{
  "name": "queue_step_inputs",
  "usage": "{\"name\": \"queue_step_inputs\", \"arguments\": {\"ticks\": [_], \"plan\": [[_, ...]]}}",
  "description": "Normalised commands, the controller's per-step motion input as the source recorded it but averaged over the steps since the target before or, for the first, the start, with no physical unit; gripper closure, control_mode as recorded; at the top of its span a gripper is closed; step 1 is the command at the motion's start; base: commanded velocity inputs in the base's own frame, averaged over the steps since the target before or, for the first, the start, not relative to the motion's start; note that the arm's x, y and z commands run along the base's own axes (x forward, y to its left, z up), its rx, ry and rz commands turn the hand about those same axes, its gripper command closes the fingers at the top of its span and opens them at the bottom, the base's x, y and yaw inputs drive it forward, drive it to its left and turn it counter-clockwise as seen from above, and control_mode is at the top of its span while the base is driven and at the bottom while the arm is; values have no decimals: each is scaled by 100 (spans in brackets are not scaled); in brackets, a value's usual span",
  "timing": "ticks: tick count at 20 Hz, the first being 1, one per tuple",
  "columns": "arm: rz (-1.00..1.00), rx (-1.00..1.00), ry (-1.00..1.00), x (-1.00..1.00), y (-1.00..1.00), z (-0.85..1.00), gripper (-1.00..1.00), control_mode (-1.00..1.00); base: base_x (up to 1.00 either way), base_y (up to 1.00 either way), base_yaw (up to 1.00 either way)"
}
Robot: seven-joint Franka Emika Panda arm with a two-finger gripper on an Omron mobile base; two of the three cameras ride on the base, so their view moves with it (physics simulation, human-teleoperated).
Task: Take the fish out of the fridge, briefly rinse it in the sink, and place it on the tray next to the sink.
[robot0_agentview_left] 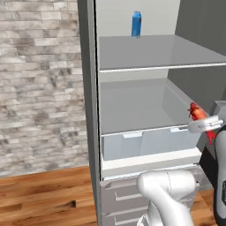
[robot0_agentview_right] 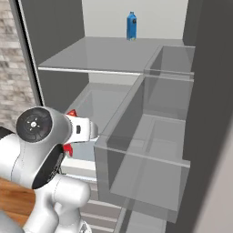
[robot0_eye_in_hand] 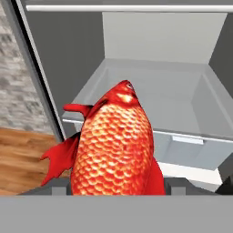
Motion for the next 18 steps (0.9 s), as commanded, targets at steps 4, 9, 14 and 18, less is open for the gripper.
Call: {"name": "queue_step_inputs", "arguments": {"ticks": [4, 9, 14, 18], "plan": [[4, -1, 5, -17, 16, -3, 100, 100, -18, 10, -2], [0, 0, 0, 0, 0, 0, 100, 100, -84, 71, -19], [0, 0, 0, 0, 0, 0, 100, 100, -78, 62, -65], [0, 0, 0, 0, 0, 0, 100, 100, -39, 24, -94]]}}
